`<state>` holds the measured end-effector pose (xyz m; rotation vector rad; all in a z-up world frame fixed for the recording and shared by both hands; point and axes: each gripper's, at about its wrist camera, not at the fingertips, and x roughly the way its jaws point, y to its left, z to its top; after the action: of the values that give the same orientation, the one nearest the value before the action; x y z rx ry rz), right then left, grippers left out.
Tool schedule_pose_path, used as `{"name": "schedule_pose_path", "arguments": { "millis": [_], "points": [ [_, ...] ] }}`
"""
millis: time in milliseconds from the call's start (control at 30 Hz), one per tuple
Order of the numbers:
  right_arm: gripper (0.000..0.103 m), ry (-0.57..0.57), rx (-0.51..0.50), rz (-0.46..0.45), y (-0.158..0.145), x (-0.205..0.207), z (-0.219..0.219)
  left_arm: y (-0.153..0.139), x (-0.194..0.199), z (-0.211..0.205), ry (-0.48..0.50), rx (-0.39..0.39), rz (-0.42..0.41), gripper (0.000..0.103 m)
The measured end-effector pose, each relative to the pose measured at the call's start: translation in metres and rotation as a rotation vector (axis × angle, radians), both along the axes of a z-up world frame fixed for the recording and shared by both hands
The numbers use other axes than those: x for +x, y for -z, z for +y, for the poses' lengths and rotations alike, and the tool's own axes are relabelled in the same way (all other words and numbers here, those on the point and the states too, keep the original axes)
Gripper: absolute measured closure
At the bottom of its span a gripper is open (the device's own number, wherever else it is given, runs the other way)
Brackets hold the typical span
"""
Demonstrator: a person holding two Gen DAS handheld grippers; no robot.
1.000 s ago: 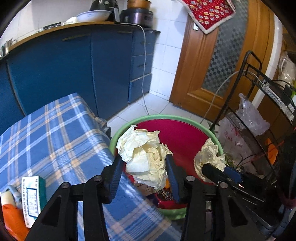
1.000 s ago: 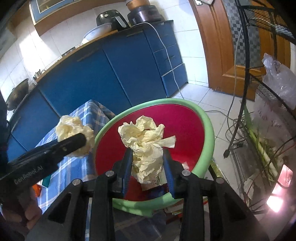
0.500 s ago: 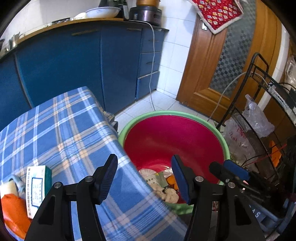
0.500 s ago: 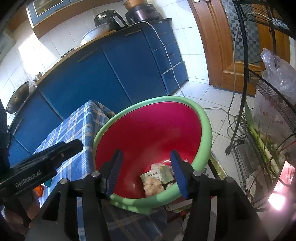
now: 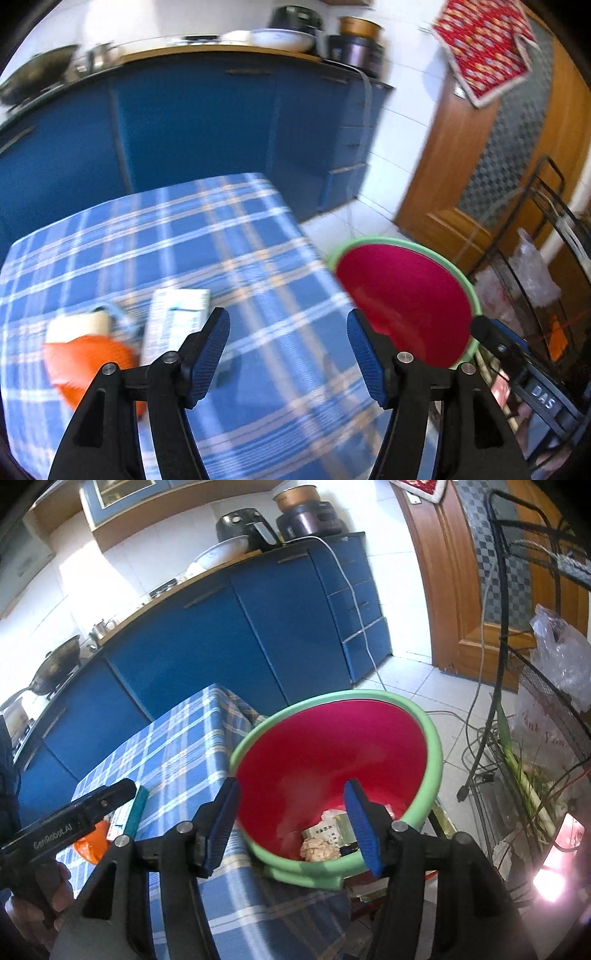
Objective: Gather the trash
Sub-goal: 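Move both tools back over the table toward the orange glove, then close the left tool on the orange rubber glove and lift it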
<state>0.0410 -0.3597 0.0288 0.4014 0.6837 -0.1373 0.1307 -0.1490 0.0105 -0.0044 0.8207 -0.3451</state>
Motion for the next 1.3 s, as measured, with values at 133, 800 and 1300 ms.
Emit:
{"name": "schedule_pose_path", "arguments": {
  "millis": [133,800,1300],
  "points": [
    [0.036,-0.028,-0.011,-0.006,-0.005,-0.001,0.014,0.0,0.001,0.032,-0.094,-0.02,0.02,0.035],
    [0.022,-0.171,-0.036,0.065,0.008,0.005,0.076,0.035,0.002,0.124,-0.356,0.06,0.082,0.031],
    [0.022,-0.212,-0.042,0.118,0.024,0.013,0.092,0.063,-0.003,0.126,-0.284,0.048,0.135,0.043]
  ]
}}
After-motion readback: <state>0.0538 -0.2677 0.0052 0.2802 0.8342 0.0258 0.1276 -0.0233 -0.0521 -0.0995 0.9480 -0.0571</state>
